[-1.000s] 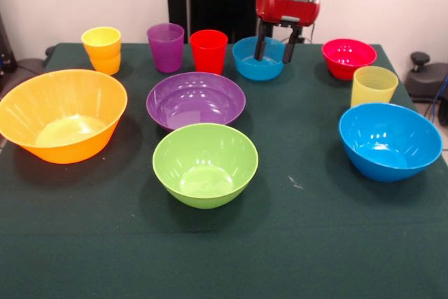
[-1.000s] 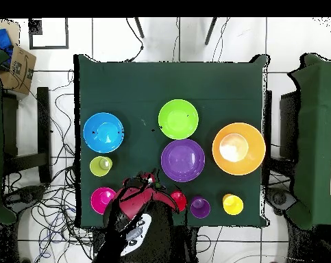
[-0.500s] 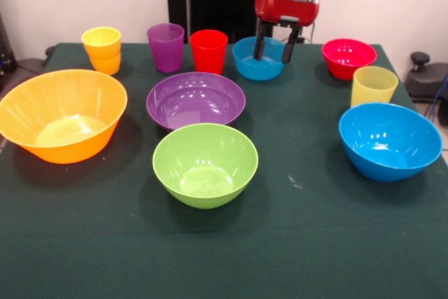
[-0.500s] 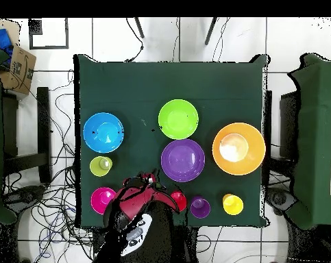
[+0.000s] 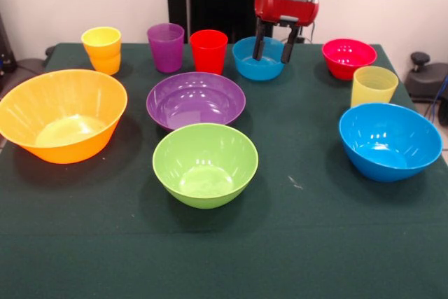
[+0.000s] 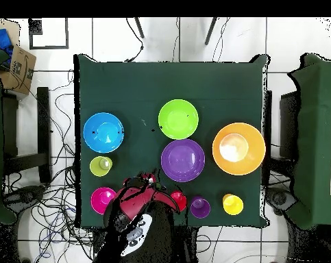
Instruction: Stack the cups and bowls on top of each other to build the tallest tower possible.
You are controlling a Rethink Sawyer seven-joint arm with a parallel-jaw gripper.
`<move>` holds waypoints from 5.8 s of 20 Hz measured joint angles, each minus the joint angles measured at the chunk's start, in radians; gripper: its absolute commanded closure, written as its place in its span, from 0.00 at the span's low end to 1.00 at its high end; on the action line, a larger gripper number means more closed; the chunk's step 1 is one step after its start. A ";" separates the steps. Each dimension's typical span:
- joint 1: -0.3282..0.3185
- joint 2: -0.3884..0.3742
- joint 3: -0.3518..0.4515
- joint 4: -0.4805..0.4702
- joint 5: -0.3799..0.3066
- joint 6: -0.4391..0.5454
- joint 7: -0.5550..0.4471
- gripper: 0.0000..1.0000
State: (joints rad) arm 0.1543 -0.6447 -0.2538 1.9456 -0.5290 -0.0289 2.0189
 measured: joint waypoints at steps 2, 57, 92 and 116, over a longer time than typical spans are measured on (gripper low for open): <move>0.001 0.000 0.000 0.000 0.000 0.000 0.000 0.00; -0.312 -0.017 0.176 0.018 0.037 0.000 0.000 0.00; -0.687 0.218 0.506 -0.102 -0.181 0.001 0.000 0.00; -0.678 -0.146 0.588 0.093 -0.060 0.295 0.000 0.00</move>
State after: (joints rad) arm -0.5242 -0.7903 0.3340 2.0389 -0.5887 0.2666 2.0189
